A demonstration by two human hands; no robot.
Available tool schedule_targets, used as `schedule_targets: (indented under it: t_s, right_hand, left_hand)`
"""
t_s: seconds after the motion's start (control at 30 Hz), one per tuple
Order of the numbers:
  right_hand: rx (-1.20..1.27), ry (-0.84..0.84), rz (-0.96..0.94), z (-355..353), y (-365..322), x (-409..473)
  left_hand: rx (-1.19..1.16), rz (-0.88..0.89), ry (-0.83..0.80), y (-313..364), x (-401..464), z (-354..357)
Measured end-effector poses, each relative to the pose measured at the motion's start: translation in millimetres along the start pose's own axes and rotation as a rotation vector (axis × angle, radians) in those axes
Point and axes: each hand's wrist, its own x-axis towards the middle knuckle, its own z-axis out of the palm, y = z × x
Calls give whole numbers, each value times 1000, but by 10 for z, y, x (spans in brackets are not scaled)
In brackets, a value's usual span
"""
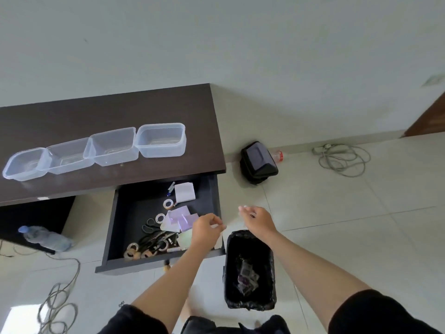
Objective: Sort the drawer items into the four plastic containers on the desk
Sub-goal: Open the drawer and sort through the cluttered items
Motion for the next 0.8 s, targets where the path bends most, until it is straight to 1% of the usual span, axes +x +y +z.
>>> schedule_targets:
  t_s: [0.07,0.17,0.33,0.43,0.6,0.8]
  right_hand:
    - [-6,35,44,-226,210,-82]
    - [-54,26,118,-492,556,-186]
    - [-116,36,148,-747,975,-366]
    - [-103,49,169,-790,1156,-428]
    - [-64,43,219,-736,1310,-480]
    - [-70,-41,308,-488,1540,-377]
  left_hand:
    - [31,1,-14,96,-81,278]
    - [54,25,-33,227,-202,625]
    - [110,34,-102,276,-341,1089]
    - [151,33,-123,232,-398,1263]
    - [136,-28,-149,125,-419,1369]
    - [104,-146,-160,-175,-330,1438]
